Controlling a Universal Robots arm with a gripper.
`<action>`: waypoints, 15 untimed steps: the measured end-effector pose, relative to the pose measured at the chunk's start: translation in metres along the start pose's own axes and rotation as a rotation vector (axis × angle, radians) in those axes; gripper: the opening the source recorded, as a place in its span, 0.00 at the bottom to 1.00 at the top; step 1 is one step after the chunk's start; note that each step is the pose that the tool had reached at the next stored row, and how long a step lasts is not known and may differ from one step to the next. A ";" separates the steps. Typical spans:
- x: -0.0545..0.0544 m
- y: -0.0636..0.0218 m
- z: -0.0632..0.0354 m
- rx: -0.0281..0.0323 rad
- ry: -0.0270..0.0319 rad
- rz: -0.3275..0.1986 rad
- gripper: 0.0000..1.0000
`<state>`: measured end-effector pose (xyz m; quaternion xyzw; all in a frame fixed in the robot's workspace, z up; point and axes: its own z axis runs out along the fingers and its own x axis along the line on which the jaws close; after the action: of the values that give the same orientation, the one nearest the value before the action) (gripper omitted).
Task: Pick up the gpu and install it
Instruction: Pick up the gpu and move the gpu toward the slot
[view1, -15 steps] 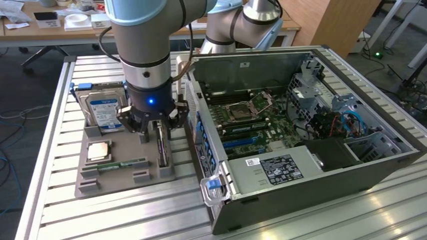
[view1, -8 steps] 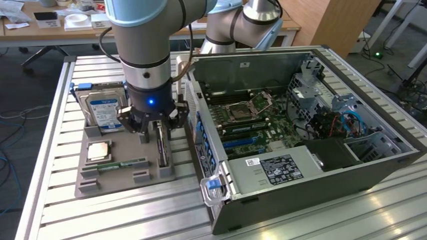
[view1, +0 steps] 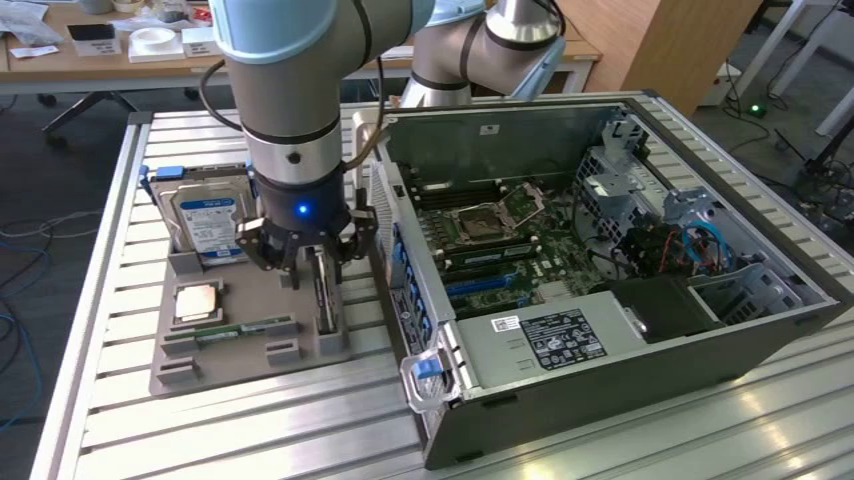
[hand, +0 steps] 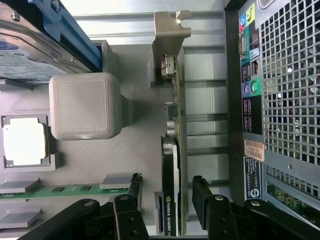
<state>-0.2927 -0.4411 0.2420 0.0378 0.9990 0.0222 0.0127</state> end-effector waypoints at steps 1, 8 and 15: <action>0.000 0.0000 0.0009 -0.0001 -0.0001 0.000 0.53; 0.000 0.0011 0.0036 0.0000 -0.0001 0.000 0.53; 0.001 0.0075 0.0049 0.0000 0.0000 0.000 0.53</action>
<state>-0.2927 -0.4334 0.2375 0.0378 0.9990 0.0222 0.0127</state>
